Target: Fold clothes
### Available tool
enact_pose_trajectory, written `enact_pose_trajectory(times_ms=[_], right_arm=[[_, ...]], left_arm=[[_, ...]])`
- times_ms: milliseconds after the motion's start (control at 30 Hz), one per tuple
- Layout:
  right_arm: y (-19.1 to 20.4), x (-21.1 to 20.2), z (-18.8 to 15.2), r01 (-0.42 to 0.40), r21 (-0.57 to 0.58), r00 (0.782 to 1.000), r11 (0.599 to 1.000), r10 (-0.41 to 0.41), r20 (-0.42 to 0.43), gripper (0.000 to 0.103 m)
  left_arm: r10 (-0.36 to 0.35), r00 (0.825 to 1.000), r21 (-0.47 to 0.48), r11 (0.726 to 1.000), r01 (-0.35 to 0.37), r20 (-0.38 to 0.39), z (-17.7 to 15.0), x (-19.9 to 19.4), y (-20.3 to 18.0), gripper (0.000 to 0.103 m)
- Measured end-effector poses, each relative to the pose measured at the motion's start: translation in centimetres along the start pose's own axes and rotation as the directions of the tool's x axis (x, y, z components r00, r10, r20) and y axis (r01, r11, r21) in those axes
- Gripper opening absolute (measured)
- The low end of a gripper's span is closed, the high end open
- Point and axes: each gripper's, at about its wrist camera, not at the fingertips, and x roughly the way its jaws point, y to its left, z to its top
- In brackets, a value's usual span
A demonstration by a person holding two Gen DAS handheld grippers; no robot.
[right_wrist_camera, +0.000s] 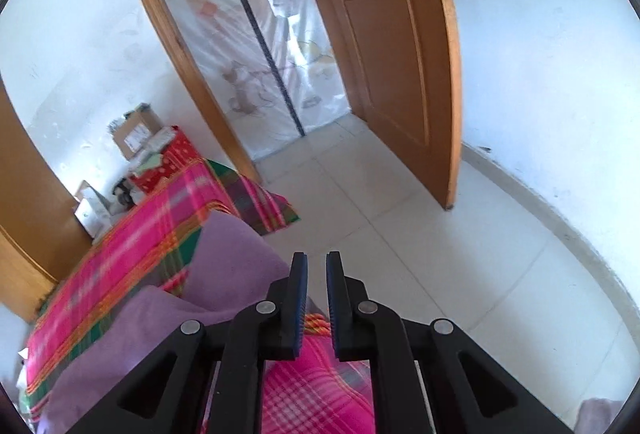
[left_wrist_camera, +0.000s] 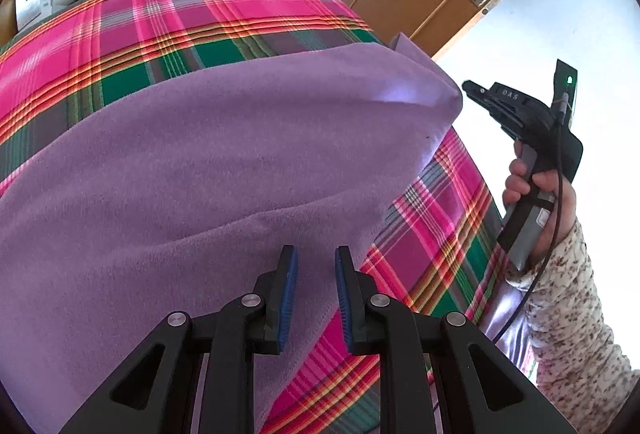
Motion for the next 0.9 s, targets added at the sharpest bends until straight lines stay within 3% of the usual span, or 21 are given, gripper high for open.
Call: enact_pose_trajectory(times_ms=[67,100,133,167,267,433,500,667,900], right_arm=[[0.4,0.4,0.5,-0.035,-0.005,0.999,0.999,0.035,0.006,0.016],[0.8,0.9,0.8,-0.055,-0.012,0.999,0.998,0.055,-0.003,0.022],[1.2,1.6,1.1,-0.087,-0.024,0.996,0.996,0.086,-0.029,0.036],[1.6,2.4,1.4,-0.117,-0.037,0.992,0.992,0.115,-0.058,0.040],[2.6,4.7,1.9,-0.161,-0.078,0.979,0.984,0.150,-0.137,0.043],[2.6,6.7,2.0,-0.172,-0.046,0.967,0.984,0.160,-0.200,0.045],[2.3,7.0,1.9,-0.190,-0.017,0.960,0.982,0.182,-0.215,0.044],[1.6,7.0,1.5,-0.187,0.019,0.959,0.982,0.187,-0.213,0.011],[1.3,5.7,2.4,-0.084,0.015,0.993,0.996,0.085,-0.087,0.007]], left_arm=[[-0.004,1.000,-0.001,1.000,0.004,0.002,-0.1,0.0,0.1,0.020],[-0.007,1.000,-0.002,1.000,0.007,0.003,-0.1,0.0,0.1,0.020],[-0.009,1.000,-0.003,1.000,0.009,0.004,-0.1,0.0,0.1,0.020],[-0.011,1.000,-0.003,1.000,0.011,0.005,-0.1,0.0,0.2,0.020],[-0.017,1.000,-0.005,1.000,0.017,0.008,-0.2,-0.1,0.3,0.020],[-0.028,1.000,-0.009,1.000,0.028,0.013,-0.3,-0.2,0.5,0.020],[-0.033,0.999,-0.014,0.999,0.033,0.016,-0.4,-0.2,0.6,0.020],[-0.028,0.999,-0.014,1.000,0.028,0.019,-0.5,-0.3,0.6,0.020],[-0.031,0.999,-0.013,0.999,0.031,0.023,-0.6,-0.3,0.5,0.020]])
